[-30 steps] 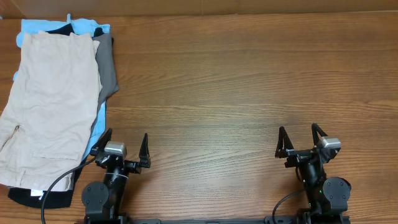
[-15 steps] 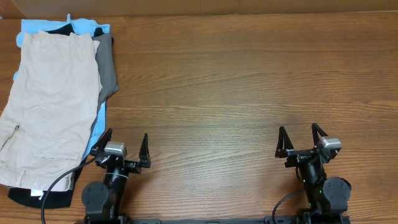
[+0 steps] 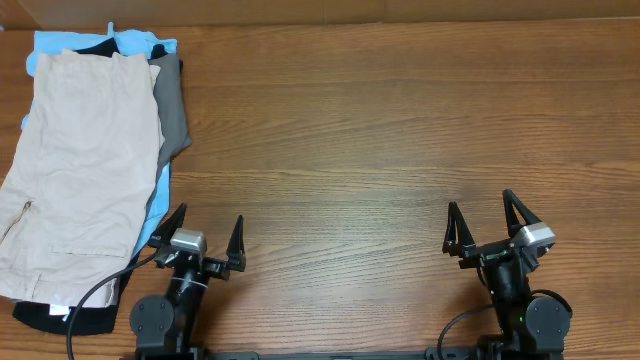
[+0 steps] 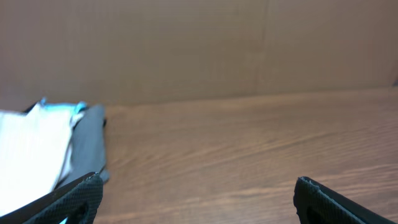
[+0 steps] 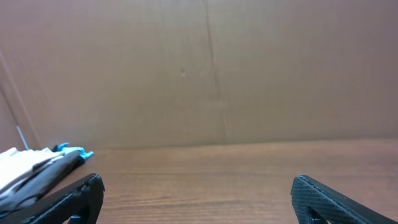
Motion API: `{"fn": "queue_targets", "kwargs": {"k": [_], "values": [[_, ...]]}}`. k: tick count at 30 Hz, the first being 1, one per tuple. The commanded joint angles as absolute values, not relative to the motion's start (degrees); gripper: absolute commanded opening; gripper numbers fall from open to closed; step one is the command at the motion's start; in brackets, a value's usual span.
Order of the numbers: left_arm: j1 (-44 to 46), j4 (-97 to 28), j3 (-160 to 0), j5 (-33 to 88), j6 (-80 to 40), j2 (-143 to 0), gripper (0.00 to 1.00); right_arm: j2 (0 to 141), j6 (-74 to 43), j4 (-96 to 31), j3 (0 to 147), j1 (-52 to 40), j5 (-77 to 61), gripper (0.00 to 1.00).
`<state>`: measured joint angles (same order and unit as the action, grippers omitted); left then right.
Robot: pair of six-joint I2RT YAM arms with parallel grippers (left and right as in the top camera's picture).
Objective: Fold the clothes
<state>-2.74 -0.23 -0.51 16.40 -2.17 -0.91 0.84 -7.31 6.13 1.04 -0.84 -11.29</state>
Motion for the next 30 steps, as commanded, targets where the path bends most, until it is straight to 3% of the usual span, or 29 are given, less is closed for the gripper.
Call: {"fn": "queue_targets", "kwargs": {"k": [1,13,30], "values": [[-3.0,1.5,-0.4,19.8,-3.2,-0.4,1.0,0.2,-7.6,7.6,0.5,-1.1,-13.6,1.0],[-3.0,-0.6,-7.2,20.4,-2.9,-3.0,1.0,1.0,-7.5,7.2,7.4,-1.1,-14.4,1.0],[-3.0,-7.4,-31.4,24.6,0.2,-31.0,1.0,22.7,-7.5,6.7,25.1,-1.1,-21.6,1.0]]}}
